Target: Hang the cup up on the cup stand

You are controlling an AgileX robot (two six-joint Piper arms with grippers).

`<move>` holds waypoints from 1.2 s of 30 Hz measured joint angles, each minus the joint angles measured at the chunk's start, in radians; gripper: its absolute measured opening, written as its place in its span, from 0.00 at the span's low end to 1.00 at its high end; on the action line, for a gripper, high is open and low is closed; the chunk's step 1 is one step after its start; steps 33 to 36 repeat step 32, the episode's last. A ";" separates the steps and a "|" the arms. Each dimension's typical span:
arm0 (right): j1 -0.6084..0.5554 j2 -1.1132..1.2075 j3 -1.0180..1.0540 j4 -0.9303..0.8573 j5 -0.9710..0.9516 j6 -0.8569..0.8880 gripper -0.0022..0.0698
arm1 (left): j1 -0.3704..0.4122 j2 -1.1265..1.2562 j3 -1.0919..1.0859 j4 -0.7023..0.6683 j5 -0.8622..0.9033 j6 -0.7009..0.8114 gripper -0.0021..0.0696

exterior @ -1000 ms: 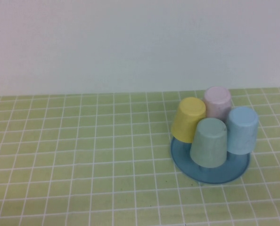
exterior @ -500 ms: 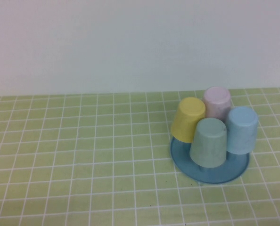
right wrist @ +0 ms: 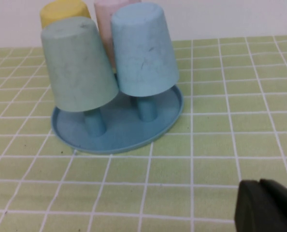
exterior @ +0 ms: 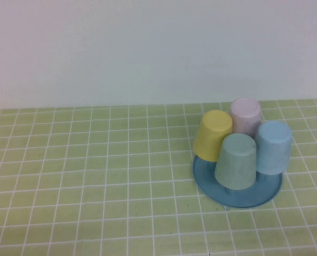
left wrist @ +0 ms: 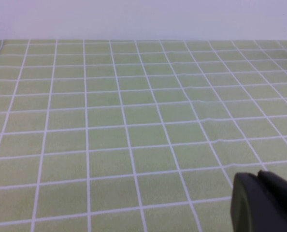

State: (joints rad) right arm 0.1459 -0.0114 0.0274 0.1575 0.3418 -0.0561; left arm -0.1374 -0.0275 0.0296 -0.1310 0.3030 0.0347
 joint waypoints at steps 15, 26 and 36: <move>-0.102 0.000 0.000 0.006 0.000 0.000 0.03 | 0.000 0.000 0.000 0.000 0.000 0.000 0.03; -0.102 0.000 0.000 0.006 0.002 0.000 0.03 | 0.000 0.000 0.000 -0.001 0.000 0.004 0.03; -0.102 0.000 0.000 0.006 0.002 0.000 0.03 | 0.000 0.000 0.000 -0.001 0.000 0.004 0.03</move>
